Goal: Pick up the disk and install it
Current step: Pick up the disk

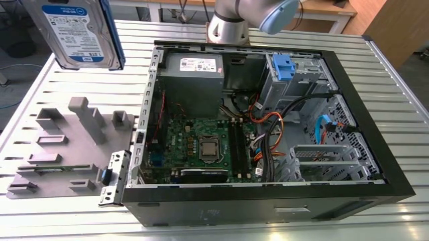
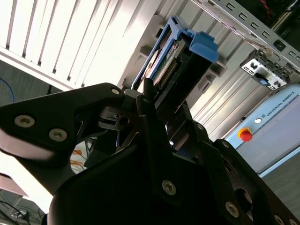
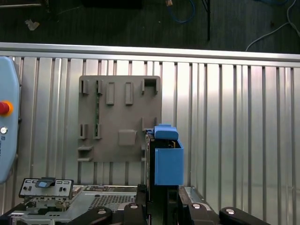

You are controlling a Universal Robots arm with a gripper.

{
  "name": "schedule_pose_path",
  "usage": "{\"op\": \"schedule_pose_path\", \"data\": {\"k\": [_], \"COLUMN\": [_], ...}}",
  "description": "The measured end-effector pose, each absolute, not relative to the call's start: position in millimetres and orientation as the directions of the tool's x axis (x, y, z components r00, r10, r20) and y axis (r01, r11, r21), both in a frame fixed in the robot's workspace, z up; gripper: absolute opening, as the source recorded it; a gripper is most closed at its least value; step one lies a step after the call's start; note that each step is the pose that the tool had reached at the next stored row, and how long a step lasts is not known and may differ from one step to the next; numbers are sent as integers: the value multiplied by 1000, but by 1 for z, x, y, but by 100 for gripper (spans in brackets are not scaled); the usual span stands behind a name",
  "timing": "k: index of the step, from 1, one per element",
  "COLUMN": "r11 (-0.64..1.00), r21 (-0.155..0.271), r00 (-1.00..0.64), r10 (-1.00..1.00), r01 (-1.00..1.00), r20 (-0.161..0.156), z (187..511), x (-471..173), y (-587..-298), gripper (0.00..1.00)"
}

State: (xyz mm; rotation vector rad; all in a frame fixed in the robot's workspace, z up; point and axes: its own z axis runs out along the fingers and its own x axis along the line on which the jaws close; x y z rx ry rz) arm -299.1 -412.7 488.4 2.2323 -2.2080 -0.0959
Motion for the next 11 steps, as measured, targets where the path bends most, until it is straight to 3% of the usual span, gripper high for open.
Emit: {"op": "schedule_pose_path", "data": {"k": [11], "r11": [-12], "r21": [43], "r00": [10], "r10": [-999], "r01": [-999], "r20": [-43], "z": [488], "x": [-281], "y": [-413], "gripper": [35]}}
